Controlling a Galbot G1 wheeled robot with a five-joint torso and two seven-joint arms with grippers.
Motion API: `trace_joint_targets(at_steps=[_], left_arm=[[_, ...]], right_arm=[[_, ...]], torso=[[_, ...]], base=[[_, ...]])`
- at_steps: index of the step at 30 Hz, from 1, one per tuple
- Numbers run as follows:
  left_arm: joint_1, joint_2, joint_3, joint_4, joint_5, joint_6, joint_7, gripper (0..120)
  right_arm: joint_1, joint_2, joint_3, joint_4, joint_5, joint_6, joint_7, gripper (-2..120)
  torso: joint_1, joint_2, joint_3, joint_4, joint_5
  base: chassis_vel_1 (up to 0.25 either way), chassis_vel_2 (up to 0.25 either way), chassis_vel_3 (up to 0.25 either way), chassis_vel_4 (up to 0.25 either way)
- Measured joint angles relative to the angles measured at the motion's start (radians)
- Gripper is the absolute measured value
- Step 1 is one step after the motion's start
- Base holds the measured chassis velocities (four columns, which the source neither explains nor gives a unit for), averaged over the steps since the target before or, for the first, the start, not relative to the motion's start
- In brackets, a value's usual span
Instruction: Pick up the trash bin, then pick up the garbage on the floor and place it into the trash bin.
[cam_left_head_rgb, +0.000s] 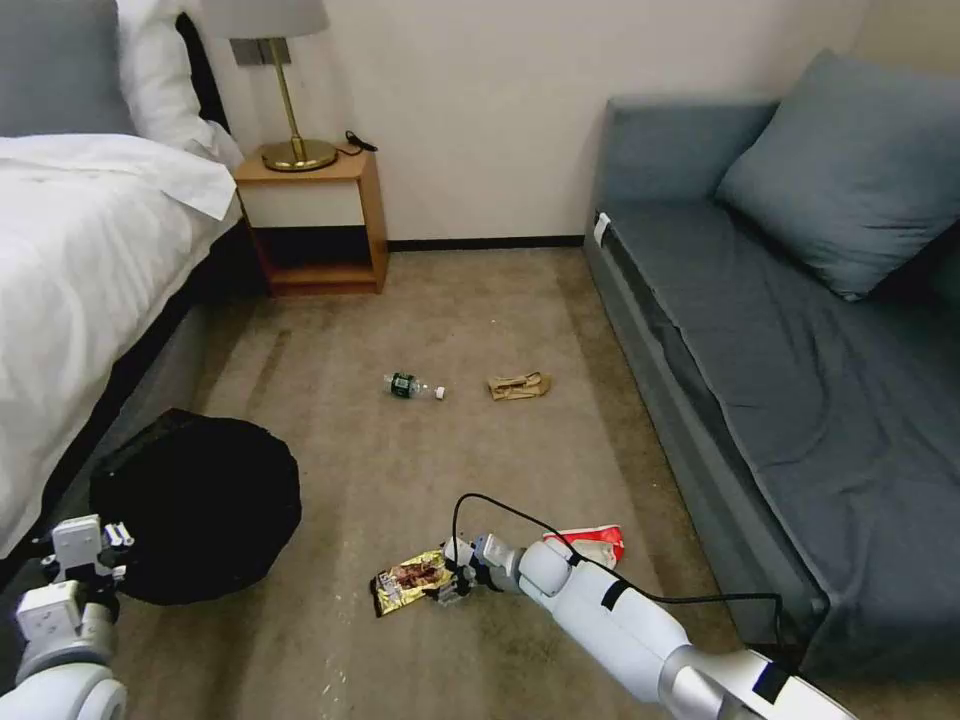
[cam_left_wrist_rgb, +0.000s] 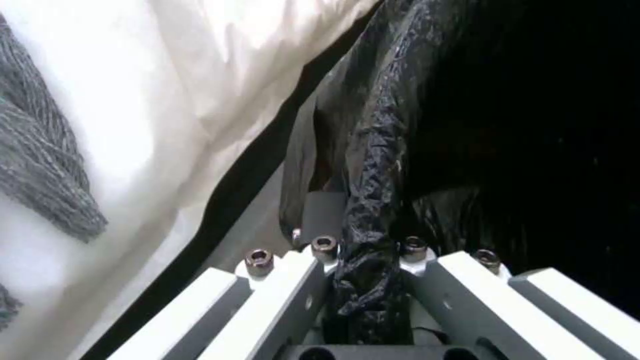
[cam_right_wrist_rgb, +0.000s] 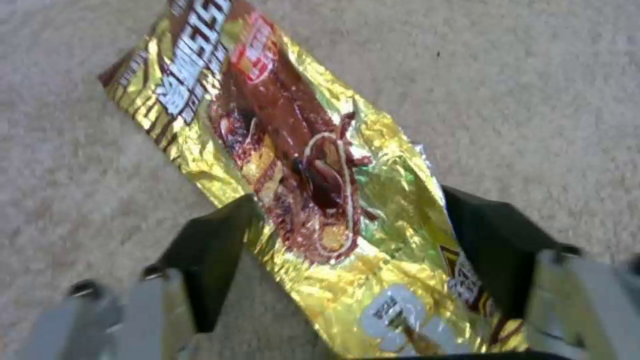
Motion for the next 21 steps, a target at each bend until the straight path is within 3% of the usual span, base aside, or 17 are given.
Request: trace_joint_targets(at_steps=[4, 6, 8, 11, 21], left_arm=[[-0.005, 0.005, 0.001, 0.007, -0.002, 0.002, 0.0, 2], [-0.008, 0.009, 0.002, 0.014, -0.005, 0.003, -0.001, 2], [-0.009, 0.01, 0.002, 0.015, -0.005, 0.003, -0.001, 2], [-0.008, 0.015, 0.001, 0.015, -0.009, 0.003, -0.002, 2], [-0.008, 0.007, 0.002, 0.013, -0.008, 0.003, -0.004, 2]], right_arm=[[-0.002, 0.0, 0.007, -0.012, -0.017, 0.01, -0.008, 62], [-0.002, 0.001, 0.012, -0.019, -0.025, 0.022, -0.014, 51], [-0.002, 0.002, 0.012, -0.019, -0.025, 0.023, -0.014, 49], [-0.003, 0.0, 0.014, -0.008, -0.024, 0.026, -0.014, 33], [-0.022, -0.004, 0.039, 0.038, -0.015, 0.027, -0.011, 0]], torso=[[0.0, 0.0, 0.0, 0.0, 0.0], [0.0, 0.0, 0.0, 0.0, 0.0], [0.0, 0.0, 0.0, 0.0, 0.0], [0.0, 0.0, 0.0, -0.0001, 0.0], [0.0, 0.0, 0.0, 0.0, 0.0]], base=[[0.0, 0.0, 0.0, 0.0], [0.0, 0.0, 0.0, 0.0], [0.0, 0.0, 0.0, 0.0], [0.0, 0.0, 0.0, 0.0], [0.0, 0.0, 0.0, 0.0]])
